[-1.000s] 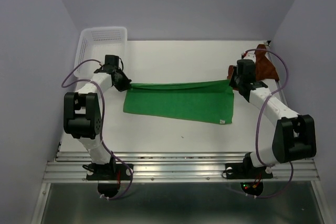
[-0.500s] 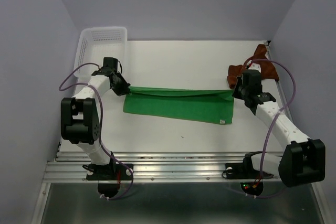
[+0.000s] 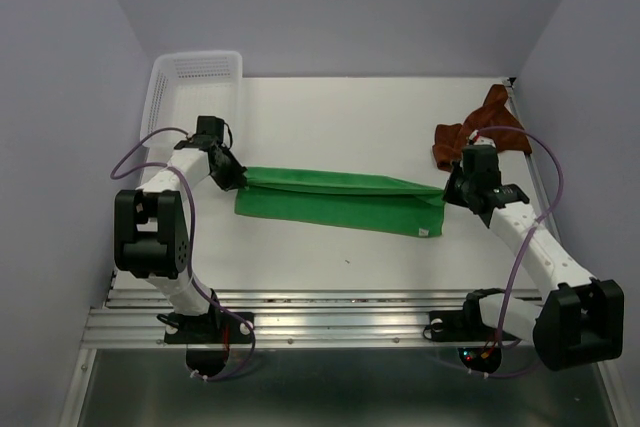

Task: Roll the towels
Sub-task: Fold the towel

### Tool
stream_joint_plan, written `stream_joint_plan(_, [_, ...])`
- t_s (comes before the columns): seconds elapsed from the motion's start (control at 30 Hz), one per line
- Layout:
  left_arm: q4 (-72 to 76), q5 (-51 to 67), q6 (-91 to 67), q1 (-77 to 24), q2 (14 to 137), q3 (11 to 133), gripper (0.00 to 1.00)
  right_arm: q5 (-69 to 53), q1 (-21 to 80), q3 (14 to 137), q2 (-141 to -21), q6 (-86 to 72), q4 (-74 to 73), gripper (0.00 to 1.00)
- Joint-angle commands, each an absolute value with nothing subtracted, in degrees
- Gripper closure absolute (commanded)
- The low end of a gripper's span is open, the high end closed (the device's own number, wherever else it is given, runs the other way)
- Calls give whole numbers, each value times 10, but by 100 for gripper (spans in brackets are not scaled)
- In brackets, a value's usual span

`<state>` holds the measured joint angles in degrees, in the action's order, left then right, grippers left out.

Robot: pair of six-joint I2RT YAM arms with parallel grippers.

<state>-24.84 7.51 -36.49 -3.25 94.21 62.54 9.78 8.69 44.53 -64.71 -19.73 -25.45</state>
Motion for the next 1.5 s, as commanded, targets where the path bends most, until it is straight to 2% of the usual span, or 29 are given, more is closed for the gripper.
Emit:
stream_joint_plan(0.0, [-253, 59, -363, -21, 918, 613, 100, 106, 84, 444, -620, -220, -291, 99])
stream_joint_plan(0.8, [-280, 68, -353, -14, 862, 602, 100, 130, 84, 434, -587, -291, -348, 99])
stream_joint_plan(1.4, [-252, 60, -366, -14, 889, 536, 100, 109, 84, 395, -631, -311, -329, 96])
stream_joint_plan(1.47, [-252, 54, -368, -14, 894, 536, 97, 105, 84, 393, -636, -312, -327, 95])
